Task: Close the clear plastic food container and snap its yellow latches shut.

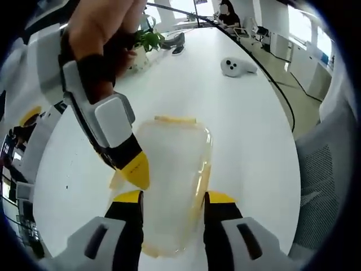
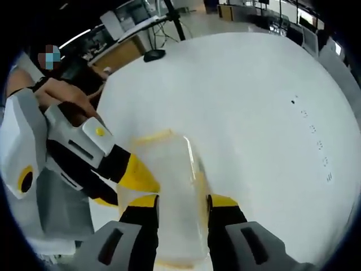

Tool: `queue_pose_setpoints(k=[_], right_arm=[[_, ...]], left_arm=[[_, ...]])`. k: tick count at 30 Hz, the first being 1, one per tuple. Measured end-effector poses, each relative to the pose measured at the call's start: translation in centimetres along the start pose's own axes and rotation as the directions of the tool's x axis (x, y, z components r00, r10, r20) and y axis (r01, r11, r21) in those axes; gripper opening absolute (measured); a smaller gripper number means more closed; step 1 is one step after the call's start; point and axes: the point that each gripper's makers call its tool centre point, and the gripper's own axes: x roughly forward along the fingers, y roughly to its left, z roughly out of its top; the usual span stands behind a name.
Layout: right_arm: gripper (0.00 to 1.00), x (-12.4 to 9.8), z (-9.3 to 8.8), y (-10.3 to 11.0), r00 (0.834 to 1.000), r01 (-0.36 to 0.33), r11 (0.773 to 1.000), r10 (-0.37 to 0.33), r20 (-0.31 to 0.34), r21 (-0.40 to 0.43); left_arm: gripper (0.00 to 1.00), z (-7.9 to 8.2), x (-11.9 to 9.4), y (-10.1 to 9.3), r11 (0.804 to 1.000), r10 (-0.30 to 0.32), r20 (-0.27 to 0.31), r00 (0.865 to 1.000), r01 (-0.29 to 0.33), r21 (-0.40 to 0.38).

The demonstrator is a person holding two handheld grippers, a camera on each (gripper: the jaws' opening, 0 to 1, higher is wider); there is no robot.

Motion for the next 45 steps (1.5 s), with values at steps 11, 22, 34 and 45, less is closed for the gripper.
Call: queue_pose_setpoints(k=[11,22,34,45], right_arm=[[0.33,0.0,0.1,0.0,1.000,-0.003,1.000,0.003,0.007,-0.001],[0.34,-0.1,0.2,0.1,0.999,0.022,1.000,-0.022,0.031,0.016],[0.36,-0.5,0.2,0.3,0.997,0.072,0.997,-0.073,0.035,0.018],[0.42,-1.1,-0.2,0.2,0.992,0.123,0.990,-0.124,-0.009,-0.063]], left_arm=[[0.41,0.0,0.0,0.0,1.000,0.002,0.000,1.000,-0.002,0.010],[0.42,0.1,0.0,-0.1,1.000,0.007,0.003,1.000,-0.007,0.028],[0.44,0.3,-0.1,-0.1,1.000,0.003,-0.012,1.000,-0.003,0.023],[0.48,0.1,-0.1,0.0,0.998,0.022,-0.034,0.999,-0.020,0.058]])
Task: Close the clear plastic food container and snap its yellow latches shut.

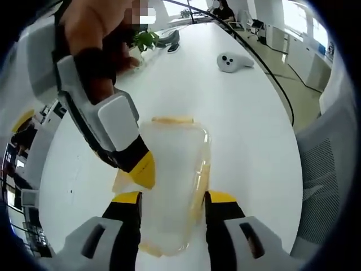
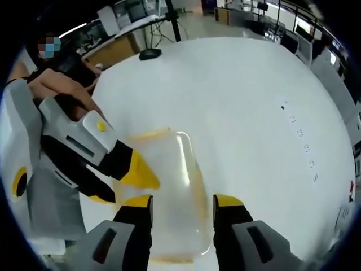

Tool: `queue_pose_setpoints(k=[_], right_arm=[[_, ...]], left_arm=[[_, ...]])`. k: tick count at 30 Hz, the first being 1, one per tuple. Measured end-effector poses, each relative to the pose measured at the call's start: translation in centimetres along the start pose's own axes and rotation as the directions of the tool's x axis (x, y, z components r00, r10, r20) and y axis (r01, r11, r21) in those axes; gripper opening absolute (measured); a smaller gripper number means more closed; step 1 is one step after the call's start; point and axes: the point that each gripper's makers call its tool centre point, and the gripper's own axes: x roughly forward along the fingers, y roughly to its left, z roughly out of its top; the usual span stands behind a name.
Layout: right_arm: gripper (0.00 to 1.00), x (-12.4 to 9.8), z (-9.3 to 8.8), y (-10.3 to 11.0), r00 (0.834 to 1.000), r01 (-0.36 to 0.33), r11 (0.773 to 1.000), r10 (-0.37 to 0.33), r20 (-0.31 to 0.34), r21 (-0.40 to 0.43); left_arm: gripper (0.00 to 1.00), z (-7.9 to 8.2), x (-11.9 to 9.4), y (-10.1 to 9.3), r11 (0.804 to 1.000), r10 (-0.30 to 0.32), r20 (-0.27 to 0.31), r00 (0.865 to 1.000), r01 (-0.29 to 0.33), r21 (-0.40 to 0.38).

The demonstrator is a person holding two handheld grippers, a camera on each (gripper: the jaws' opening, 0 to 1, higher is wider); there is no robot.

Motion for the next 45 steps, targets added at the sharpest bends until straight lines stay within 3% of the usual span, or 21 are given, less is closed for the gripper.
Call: queue_pose_setpoints(k=[6,9,13,18,31,45], right_arm=[[0.43,-1.0,0.0,-0.7,0.999,0.031,0.999,-0.031,0.030,0.017],[0.44,-1.1,-0.2,-0.7,0.999,0.038,0.999,-0.039,0.028,0.011],[0.45,-1.4,-0.5,-0.3,0.999,0.043,0.999,-0.043,0.026,0.006],[0.47,-1.6,-0.8,0.0,0.999,0.043,0.999,-0.043,0.027,0.009],[0.50,-2.2,-2.3,0.7,0.998,0.065,0.998,-0.065,0.001,-0.007],[0.55,-2.5,-2.7,1.7,0.998,0.059,0.998,-0.059,0.001,-0.029]], left_arm=[[0.52,0.9,-0.4,-0.3,0.999,-0.026,0.034,0.999,0.025,0.021],[0.55,1.1,-0.6,0.1,0.999,-0.037,0.051,0.998,0.039,-0.029],[0.56,0.8,-1.0,0.5,0.999,-0.038,0.055,0.998,0.040,-0.029],[0.62,0.1,-1.1,0.4,0.998,-0.062,0.033,0.998,0.063,-0.029],[0.67,-0.6,-1.7,0.7,0.998,-0.063,0.015,0.998,0.063,-0.009],[0.73,-1.6,-1.6,1.4,0.997,-0.076,-0.003,0.997,0.076,0.002]])
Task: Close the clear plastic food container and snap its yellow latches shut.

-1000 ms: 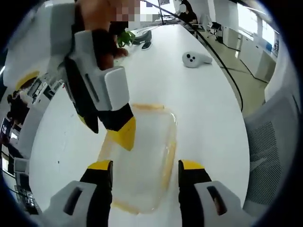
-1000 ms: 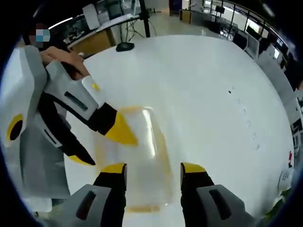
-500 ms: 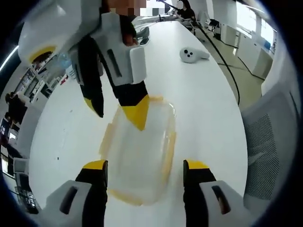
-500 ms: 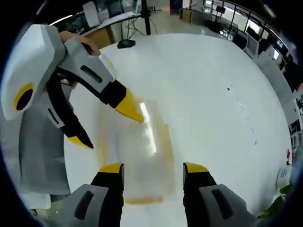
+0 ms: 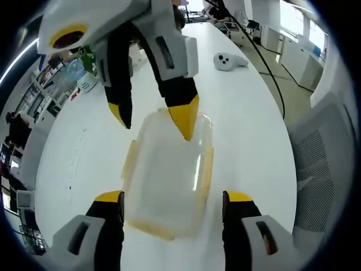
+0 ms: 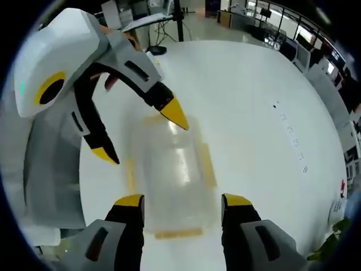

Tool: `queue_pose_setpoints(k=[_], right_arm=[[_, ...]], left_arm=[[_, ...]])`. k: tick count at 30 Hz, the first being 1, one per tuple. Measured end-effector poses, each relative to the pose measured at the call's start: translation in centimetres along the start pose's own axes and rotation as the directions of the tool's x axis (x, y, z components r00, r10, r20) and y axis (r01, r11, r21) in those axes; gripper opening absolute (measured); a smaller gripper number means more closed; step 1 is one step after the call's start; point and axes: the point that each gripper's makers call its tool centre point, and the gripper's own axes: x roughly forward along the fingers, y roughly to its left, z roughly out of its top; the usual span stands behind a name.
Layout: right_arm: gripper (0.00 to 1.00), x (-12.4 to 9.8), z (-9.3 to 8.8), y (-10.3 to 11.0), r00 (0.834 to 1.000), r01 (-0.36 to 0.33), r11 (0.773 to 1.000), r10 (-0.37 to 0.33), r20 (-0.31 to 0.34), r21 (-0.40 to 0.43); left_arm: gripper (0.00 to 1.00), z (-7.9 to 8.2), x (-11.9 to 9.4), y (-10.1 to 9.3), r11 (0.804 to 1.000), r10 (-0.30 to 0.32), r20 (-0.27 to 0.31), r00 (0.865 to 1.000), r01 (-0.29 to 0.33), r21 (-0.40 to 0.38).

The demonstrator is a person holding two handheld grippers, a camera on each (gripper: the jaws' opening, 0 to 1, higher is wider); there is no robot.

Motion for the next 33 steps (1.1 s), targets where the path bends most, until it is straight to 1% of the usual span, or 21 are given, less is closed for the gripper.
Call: queue_pose_setpoints(k=[8,12,22,24,27,33], right_arm=[[0.60,-0.1,-0.3,0.3,1.000,0.013,1.000,-0.013,-0.008,-0.028],[0.62,0.0,-0.7,0.5,1.000,0.021,0.999,-0.021,-0.017,-0.046],[0.69,0.2,-1.5,0.7,0.999,0.045,0.997,-0.046,-0.024,-0.056],[0.71,0.3,-1.6,0.6,0.998,0.056,0.997,-0.058,-0.027,-0.059],[0.73,0.5,-1.7,0.9,0.998,0.052,0.997,-0.053,-0.024,-0.062],[0.76,0.6,-1.9,0.9,0.998,0.066,0.996,-0.067,-0.020,-0.063]], left_arm=[[0.77,-0.5,0.0,0.6,1.000,-0.002,-0.014,1.000,0.002,0.007],[0.78,-0.8,0.2,0.8,1.000,-0.008,-0.025,1.000,0.008,0.010],[0.82,-1.0,0.5,1.5,0.999,-0.003,-0.035,0.999,0.004,0.034],[0.82,-1.1,0.5,1.6,0.999,-0.004,-0.041,0.999,0.006,0.040],[0.83,-1.3,0.7,1.7,0.999,-0.006,-0.045,0.999,0.008,0.040],[0.85,-1.8,1.1,1.8,0.999,-0.009,-0.065,0.998,0.012,0.052]])
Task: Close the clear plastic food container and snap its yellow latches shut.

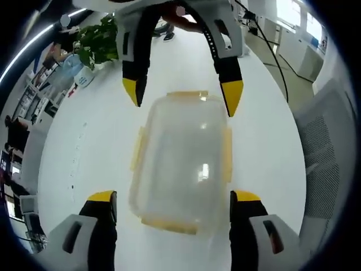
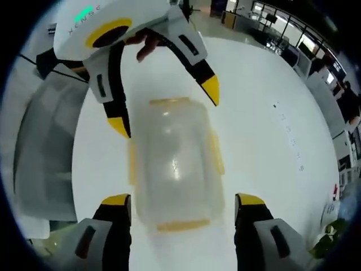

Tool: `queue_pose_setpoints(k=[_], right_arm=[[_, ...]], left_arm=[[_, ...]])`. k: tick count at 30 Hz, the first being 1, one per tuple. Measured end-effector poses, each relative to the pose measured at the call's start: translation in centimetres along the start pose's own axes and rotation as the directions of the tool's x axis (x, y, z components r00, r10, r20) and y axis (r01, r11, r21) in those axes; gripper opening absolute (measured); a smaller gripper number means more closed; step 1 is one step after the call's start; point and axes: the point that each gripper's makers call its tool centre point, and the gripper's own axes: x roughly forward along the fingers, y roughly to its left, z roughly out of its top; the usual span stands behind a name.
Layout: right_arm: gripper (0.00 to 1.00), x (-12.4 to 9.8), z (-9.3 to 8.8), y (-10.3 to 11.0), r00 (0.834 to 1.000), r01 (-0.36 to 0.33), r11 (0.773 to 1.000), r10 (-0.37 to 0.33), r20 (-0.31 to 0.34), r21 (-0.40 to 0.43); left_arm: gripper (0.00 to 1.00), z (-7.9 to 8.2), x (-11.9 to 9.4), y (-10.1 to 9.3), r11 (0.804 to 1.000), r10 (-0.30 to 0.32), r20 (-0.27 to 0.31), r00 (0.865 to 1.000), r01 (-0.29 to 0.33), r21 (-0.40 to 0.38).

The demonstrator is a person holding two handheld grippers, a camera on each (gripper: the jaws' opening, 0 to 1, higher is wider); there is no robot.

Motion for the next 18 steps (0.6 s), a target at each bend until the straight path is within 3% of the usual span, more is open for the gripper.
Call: queue_pose_setpoints(k=[18], right_arm=[[0.80,0.9,-1.0,0.0,1.000,0.024,1.000,-0.024,-0.011,-0.009]], left_arm=[[0.87,-0.5,1.2,0.1,0.999,0.003,-0.033,0.999,-0.002,0.038]])
